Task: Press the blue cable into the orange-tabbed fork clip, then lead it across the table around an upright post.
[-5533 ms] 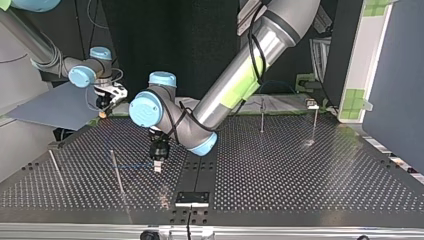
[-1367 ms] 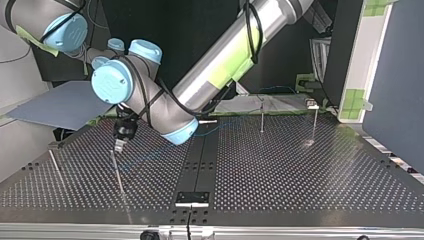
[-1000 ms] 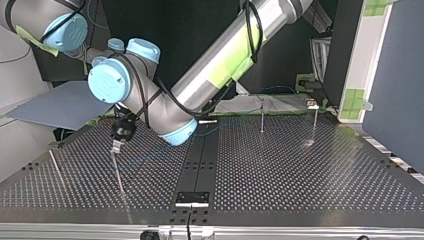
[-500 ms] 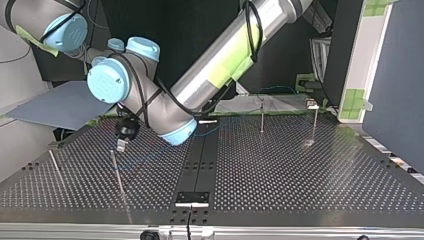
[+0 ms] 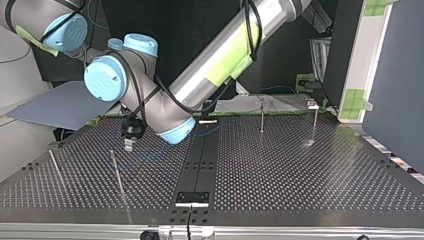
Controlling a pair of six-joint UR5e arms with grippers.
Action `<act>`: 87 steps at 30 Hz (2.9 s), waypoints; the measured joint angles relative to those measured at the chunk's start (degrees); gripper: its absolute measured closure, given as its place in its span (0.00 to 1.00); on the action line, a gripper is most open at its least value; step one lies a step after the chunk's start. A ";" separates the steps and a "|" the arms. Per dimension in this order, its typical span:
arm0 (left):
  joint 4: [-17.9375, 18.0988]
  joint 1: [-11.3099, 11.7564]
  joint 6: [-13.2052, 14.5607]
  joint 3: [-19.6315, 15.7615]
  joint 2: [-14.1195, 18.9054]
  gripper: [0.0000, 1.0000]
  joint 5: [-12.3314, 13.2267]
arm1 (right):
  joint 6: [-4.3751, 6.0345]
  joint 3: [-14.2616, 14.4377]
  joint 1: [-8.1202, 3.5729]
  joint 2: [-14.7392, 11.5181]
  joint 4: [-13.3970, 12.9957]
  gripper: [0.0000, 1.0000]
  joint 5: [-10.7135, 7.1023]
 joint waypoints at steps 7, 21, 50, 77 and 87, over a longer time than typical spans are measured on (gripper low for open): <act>-0.21 0.00 0.03 -0.01 0.05 0.00 -0.09 | -0.08 0.00 0.00 0.00 0.00 1.00 0.00; -0.61 -0.24 -1.07 -0.88 1.26 0.00 -1.18 | -0.13 0.00 0.00 0.00 0.00 1.00 0.04; 14.53 2.10 -9.63 -16.57 17.04 0.00 -1.74 | -0.32 0.00 -0.15 -0.01 0.17 1.00 0.09; 29.63 2.08 -11.49 -31.67 32.14 0.00 -1.81 | -1.68 -0.10 0.00 -0.01 0.53 1.00 0.00; 33.73 1.95 -13.89 -37.68 38.16 0.00 -1.65 | -1.71 -0.10 0.00 -0.01 0.69 1.00 0.00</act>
